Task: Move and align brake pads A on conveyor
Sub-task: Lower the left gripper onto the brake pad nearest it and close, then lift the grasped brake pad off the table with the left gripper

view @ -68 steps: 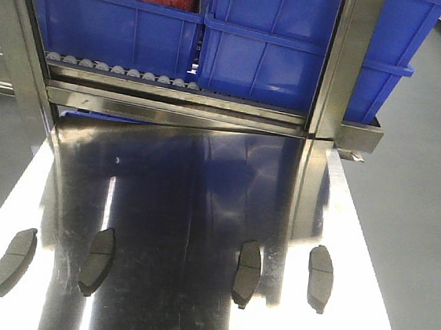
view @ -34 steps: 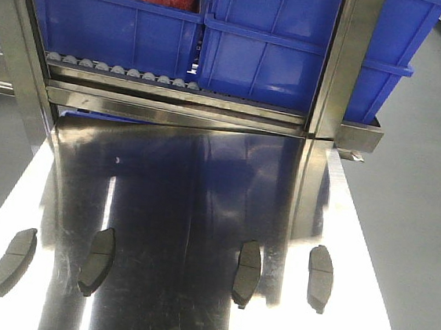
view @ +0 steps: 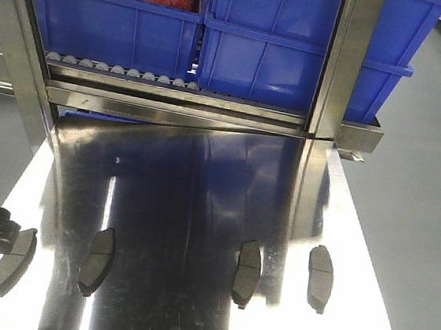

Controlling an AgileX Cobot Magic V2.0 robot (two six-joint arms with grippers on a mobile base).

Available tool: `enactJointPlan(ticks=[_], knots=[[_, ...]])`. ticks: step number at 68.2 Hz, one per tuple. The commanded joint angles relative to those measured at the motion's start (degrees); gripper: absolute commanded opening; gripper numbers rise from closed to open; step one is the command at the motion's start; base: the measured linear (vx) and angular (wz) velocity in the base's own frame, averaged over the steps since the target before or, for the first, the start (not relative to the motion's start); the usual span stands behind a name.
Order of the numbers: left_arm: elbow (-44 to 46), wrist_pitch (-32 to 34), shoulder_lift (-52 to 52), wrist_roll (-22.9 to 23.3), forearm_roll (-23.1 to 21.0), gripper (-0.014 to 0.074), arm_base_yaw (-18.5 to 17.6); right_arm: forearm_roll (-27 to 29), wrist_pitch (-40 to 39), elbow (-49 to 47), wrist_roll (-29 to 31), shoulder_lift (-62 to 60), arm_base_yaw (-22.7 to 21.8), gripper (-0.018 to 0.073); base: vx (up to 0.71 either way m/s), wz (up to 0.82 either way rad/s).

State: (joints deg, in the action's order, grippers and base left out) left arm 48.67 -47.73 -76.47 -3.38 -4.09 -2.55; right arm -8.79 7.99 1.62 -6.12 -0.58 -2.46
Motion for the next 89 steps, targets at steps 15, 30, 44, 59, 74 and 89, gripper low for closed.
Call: enactJointPlan(ticks=[15, 30, 44, 59, 74, 89], knots=[[5.5, 0.4, -9.9, 0.9, -0.5, 0.0559, -0.4, -0.1, -4.3, 0.7, 0.1, -0.7, 0.0, -0.0011, 0.0, 0.0], [8.1, 0.1, -14.4, 1.0, -0.6, 0.0559, -0.9, -0.1, -4.3, 0.7, 0.1, -0.7, 0.0, -0.0011, 0.0, 0.0], [8.9, 0.3, -18.4, 1.5, -0.6, 0.0559, -0.9, -0.1, -4.3, 0.7, 0.1, -0.7, 0.0, -0.0011, 0.0, 0.0], [8.8, 1.7, -21.8, 1.7, -0.6, 0.0541, -0.9, -0.1, -4.3, 0.7, 0.1, -0.7, 0.0, -0.0011, 0.0, 0.0], [8.8, 5.0, -22.0, 3.4, -0.5, 0.0394, -0.9, -0.1, -4.3, 0.7, 0.1, -0.7, 0.0, -0.0011, 0.0, 0.0], [8.8, 4.9, -22.0, 3.4, -0.1, 0.0027, -0.9, -0.1, -4.3, 0.7, 0.1, -0.7, 0.0, -0.0011, 0.0, 0.0]])
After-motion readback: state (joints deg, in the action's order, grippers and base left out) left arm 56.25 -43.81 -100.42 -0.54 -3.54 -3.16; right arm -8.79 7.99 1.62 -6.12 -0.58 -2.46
